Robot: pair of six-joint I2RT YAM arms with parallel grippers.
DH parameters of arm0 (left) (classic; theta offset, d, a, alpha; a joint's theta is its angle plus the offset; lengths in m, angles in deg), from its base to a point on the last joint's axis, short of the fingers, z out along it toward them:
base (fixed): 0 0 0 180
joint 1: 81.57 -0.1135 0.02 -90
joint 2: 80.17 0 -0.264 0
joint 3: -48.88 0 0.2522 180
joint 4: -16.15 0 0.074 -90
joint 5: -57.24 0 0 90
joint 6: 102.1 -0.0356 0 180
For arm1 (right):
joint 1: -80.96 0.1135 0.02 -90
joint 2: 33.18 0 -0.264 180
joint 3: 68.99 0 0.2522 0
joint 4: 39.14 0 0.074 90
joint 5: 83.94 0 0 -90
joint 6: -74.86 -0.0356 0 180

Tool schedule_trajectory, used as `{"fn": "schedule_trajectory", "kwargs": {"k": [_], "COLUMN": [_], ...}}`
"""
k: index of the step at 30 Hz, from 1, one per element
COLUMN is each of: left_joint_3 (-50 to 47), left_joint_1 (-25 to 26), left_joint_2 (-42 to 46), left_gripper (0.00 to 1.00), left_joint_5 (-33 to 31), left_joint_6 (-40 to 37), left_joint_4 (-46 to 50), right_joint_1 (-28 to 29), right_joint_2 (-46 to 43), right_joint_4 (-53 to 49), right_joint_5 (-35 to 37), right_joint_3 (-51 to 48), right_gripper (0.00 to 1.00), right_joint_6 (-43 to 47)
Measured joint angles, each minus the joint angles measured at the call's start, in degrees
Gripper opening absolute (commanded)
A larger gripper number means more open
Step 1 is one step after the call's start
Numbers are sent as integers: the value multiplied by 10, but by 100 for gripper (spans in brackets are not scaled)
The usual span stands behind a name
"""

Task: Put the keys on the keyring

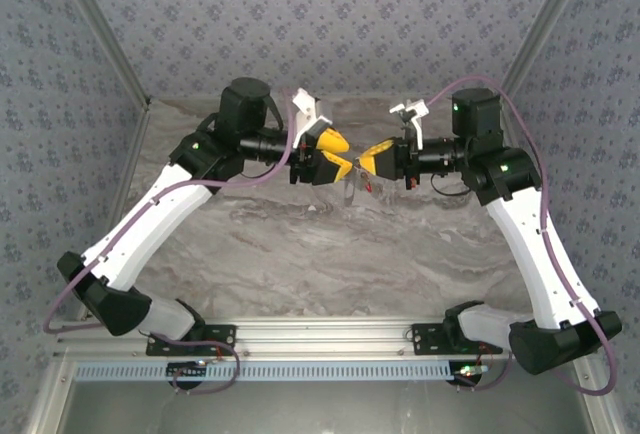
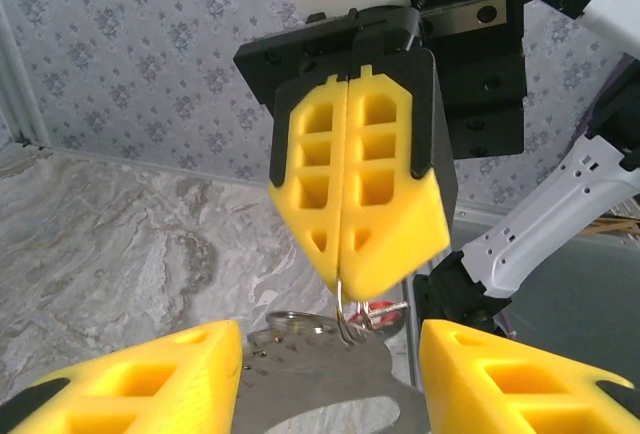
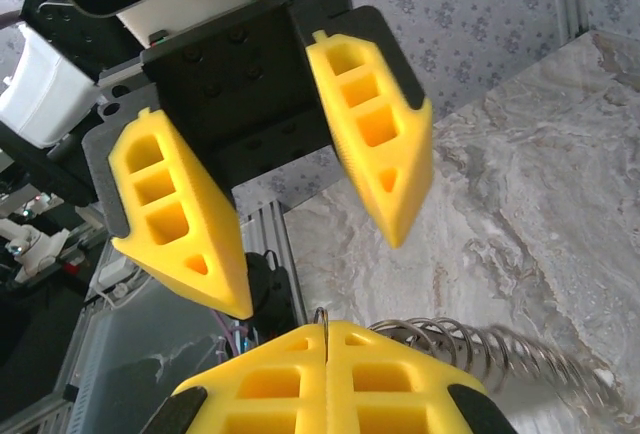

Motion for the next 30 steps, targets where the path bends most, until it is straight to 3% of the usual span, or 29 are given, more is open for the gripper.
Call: {"fn": "schedule_trajectory", "kwargs": {"k": [12,20,30], "left_joint_3": [30,32,51], "left_joint_1": [0,0,0], "left_joint_2": [-35,-42,-65], "left_gripper": [43,35,13], "left_joint_5": [47,77,103], "left_joint_6": [-2,-2,-6], "left_joint_4": [15,21,34], "right_joint_1": [7,8,8], "right_joint_2": [0,0,0], "right_joint_4": [-8,0,18], "right_joint_5": [0,0,-1], "right_joint_3": [1,1,1], "right_gripper": [0,0,0], "right_joint_6": [8,7,-6]}}
